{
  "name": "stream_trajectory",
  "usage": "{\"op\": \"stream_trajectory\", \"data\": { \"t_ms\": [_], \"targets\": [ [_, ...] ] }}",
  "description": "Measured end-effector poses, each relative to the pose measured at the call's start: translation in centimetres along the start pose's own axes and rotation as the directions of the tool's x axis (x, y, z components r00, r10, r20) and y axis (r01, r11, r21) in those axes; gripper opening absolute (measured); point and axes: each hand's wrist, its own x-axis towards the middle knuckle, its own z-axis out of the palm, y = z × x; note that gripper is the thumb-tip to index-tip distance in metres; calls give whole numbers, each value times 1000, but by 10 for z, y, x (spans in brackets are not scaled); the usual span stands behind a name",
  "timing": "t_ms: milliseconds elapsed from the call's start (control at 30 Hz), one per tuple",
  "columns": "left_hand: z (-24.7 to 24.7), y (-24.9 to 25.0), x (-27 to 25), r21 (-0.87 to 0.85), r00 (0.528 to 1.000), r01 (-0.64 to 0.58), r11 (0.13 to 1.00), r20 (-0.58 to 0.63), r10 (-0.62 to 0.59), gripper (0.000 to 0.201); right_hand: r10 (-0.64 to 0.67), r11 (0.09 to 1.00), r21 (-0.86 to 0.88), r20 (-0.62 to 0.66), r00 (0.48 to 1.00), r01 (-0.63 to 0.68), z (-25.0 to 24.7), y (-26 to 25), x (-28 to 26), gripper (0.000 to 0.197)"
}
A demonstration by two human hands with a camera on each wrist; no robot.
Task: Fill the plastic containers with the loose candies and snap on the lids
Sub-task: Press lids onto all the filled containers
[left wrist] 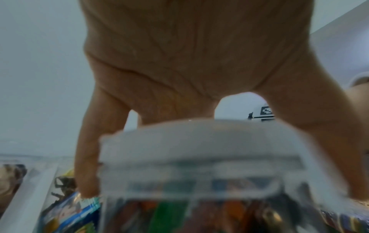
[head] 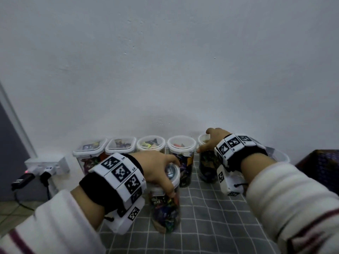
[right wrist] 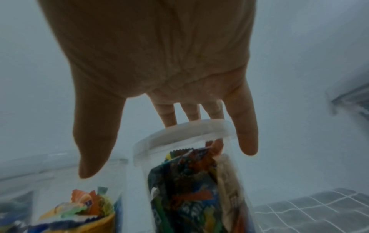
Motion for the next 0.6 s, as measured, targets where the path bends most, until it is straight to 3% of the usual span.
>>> {"op": "stream_trajectory", "data": {
  "t_ms": [100,267,433,533,600],
  "targets": [
    [2,3,-2,1,1000,0,1000,0,0,78,-16,1000,-9,8,1000,16,-2,9,-8,91],
    [4,7,-3,15,1000,-1,1000,-5,2,79,15,999,53,-102,995,-9,-43,49,-36,83],
    [6,12,-3,16,1000,19,1000,-7,-19,79,209,961,-197,60,976,-194,-51,101,-55,100],
    [6,15,-4,21,999,35,999,14,-36,80,218,962,-199,152,964,-186,-39,112,-62,119],
    [5,16,-4,22,999,38,999,20,-39,79,187,973,-159,126,974,-167,-33,113,-61,113]
  ]
}}
